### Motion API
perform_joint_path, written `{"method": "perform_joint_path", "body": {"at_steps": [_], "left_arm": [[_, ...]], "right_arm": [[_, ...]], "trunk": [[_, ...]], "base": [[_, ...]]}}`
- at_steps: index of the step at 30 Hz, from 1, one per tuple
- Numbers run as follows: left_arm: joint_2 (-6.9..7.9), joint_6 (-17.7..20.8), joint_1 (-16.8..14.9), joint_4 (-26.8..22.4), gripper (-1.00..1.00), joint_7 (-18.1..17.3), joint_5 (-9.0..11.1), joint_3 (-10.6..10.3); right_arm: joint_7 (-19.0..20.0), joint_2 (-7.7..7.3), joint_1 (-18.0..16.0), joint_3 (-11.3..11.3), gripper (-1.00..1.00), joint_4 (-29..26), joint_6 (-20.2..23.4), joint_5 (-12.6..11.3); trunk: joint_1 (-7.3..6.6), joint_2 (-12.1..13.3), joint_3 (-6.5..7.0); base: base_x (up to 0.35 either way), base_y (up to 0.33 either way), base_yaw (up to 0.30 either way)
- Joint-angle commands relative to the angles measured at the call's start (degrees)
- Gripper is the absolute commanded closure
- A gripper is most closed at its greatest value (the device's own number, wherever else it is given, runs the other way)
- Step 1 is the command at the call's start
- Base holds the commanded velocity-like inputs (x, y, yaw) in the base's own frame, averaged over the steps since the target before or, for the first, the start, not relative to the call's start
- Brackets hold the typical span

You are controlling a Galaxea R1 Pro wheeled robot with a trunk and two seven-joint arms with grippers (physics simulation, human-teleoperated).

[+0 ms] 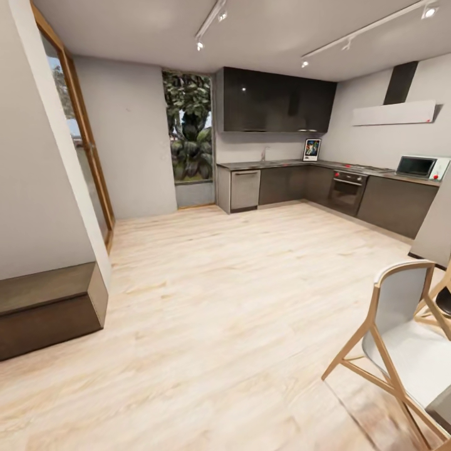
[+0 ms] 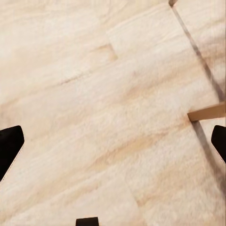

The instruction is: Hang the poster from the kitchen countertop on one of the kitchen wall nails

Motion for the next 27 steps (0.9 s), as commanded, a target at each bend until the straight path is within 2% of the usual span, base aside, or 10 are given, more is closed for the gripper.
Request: {"method": "perform_joint_path", "body": {"at_steps": [1, 27], "left_arm": [[-0.05, -0.1, 0.0, -0.1, -1.0, 0.0, 0.0, 0.2], [-0.05, -0.2, 0.0, -0.1, -1.0, 0.0, 0.0, 0.2]], "right_arm": [[-0.2, 0.0, 0.0, 0.0, -1.0, 0.0, -0.1, 0.2], [-0.2, 0.0, 0.0, 0.0, -1.0, 0.0, -0.2, 0.2]], "trunk": [[0.04, 0.0, -0.04], [0.04, 0.0, -0.04]], "base": [[0.34, 0.0, 0.0], [0.339, 0.0, 0.0]]}}
